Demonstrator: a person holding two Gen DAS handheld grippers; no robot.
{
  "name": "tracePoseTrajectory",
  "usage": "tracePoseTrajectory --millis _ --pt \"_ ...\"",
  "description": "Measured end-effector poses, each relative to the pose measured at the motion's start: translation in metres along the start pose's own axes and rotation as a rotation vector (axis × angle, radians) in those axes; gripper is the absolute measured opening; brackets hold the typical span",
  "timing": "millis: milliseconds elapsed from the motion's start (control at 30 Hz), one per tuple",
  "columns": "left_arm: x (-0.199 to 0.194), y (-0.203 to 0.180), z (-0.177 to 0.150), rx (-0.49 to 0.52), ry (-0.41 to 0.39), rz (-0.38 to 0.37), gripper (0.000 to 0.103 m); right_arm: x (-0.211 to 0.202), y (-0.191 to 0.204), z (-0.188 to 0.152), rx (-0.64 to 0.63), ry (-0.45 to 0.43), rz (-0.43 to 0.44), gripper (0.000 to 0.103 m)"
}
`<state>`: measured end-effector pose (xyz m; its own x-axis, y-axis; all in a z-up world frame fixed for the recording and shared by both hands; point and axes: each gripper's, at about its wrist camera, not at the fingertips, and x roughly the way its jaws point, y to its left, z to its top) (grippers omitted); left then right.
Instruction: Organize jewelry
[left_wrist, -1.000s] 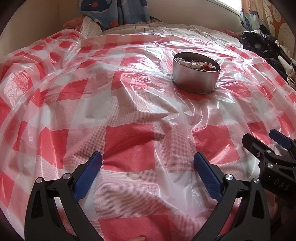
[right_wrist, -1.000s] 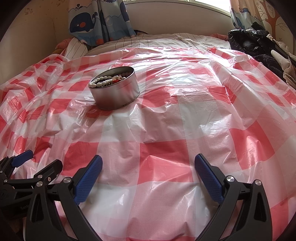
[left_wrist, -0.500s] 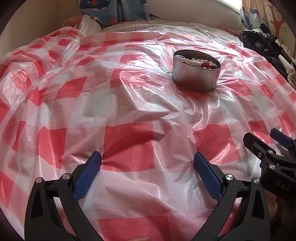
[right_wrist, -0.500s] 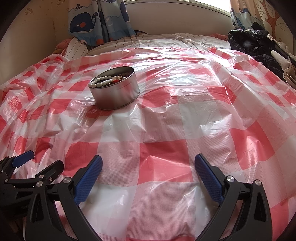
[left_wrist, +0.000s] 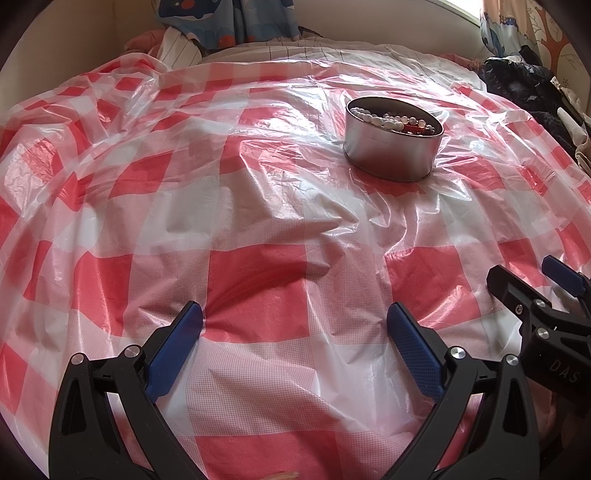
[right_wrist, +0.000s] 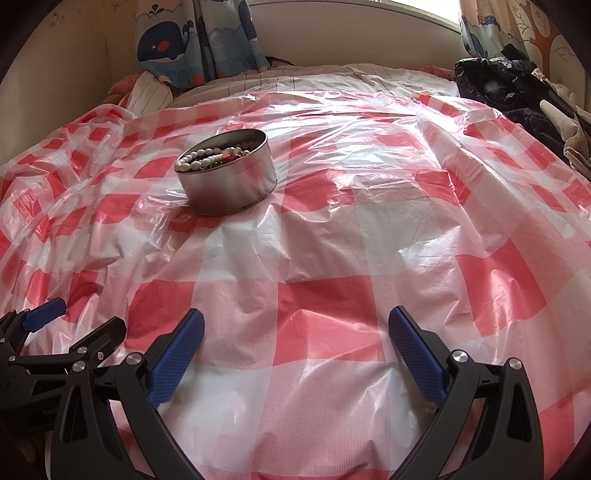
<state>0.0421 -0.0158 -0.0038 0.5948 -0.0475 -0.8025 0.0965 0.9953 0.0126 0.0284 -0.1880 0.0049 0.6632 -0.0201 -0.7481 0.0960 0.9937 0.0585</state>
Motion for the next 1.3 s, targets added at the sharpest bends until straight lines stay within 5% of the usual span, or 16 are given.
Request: tracePoseTrajectory --millis 1300 --pt "0.0020 -0.0008 0.0020 0.004 0.005 0.013 0.096 0.0015 -0.0002 -0.0001 -0.002 0.015 -0.011 0.096"
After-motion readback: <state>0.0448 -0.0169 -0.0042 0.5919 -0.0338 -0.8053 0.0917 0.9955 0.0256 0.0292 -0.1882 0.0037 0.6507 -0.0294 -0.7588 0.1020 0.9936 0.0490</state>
